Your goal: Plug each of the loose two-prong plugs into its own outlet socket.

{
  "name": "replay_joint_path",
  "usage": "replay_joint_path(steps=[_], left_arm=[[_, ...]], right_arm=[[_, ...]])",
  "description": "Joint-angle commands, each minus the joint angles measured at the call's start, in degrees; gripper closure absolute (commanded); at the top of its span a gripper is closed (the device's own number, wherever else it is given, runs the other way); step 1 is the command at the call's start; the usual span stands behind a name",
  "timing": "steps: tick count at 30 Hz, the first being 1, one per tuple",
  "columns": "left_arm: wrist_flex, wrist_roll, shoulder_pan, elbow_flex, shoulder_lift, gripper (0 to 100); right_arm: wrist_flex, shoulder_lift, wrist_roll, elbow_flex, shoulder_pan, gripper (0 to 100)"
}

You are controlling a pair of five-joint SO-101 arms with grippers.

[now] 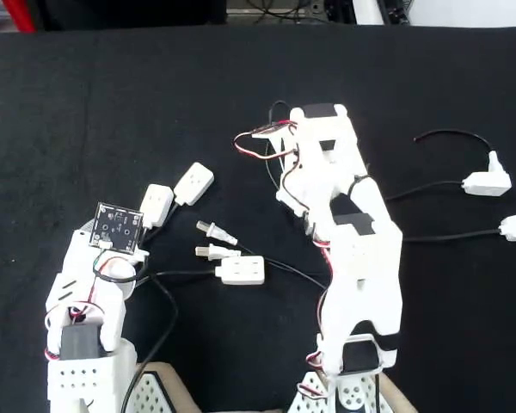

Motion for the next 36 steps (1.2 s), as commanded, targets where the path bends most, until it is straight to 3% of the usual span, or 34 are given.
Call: replay_joint_path(steps=[1,27,36], left_arm=[[0.26,-0.44,-0.31,1.01,-0.26,97],[0.26,-0.44,-0.31,1.01,-0.26,97],[0.26,-0.35,-0.22,1.01,-0.26,97]], right_arm=[[-0.62,-3.30,-0.70,-0.13,0.88,94.0],[-10.55,-4.88,-1.14,5.49,1.05,97.2],[-15.65,-14.20,-6.68,10.59,1.32,98.6]])
